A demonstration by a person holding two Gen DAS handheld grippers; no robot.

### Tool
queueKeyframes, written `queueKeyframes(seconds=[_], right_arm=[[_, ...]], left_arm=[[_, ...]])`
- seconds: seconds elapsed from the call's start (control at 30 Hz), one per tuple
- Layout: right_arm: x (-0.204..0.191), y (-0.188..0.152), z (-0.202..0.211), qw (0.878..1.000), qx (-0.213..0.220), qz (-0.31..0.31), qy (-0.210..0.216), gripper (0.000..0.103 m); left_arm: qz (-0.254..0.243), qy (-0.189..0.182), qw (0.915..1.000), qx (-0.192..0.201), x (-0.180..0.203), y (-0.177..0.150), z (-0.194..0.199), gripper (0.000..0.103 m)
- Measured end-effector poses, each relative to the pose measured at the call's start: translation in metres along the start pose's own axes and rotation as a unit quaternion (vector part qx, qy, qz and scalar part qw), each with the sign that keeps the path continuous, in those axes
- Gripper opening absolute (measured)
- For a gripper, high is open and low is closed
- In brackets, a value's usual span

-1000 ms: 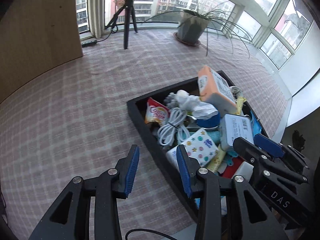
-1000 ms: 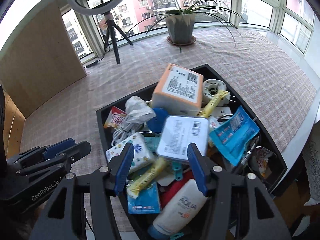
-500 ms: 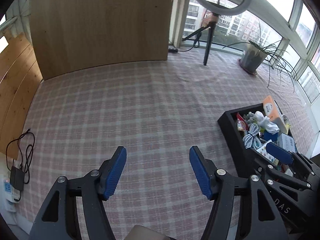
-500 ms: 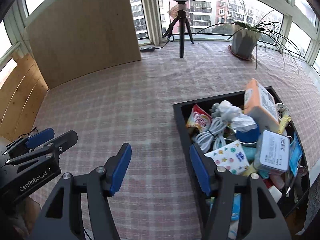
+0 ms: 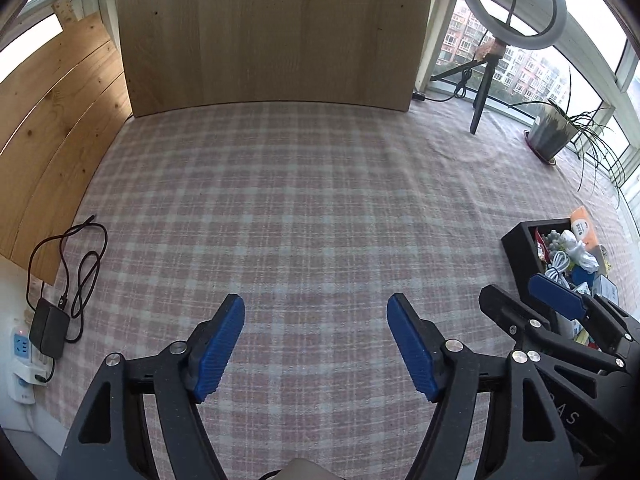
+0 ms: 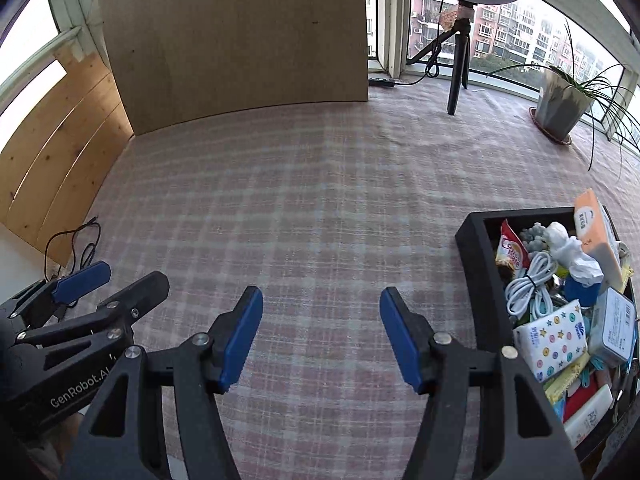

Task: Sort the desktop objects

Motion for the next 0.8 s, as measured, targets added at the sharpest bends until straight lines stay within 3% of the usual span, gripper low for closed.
queueKeyframes(seconds=[0.57, 0.8], right_arm=[[-0.042, -0.016, -0.044, 0.999, -0.037, 0.006, 0.011, 0.06], [-0.04, -0.031, -0.073, 0.999, -0.032, 0.006, -0.021, 0.06]], left_arm=[[0.021, 0.018, 0.9996, 0.003, -0.054, -0.011, -0.016, 0.075], [0.009, 0.037, 0.9993, -0.004, -0.065, -0.026, -0.05, 0.076]])
Point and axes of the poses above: each gripper's, at about its wrist camera, not at the fingertips, and z roughly against the way its jaws point, x to its right, y to its top, the point moved 9 cm from there along -z, roughly the way its jaws point, and after that the axes turned 8 degrees about x, right-handed, at the moved point
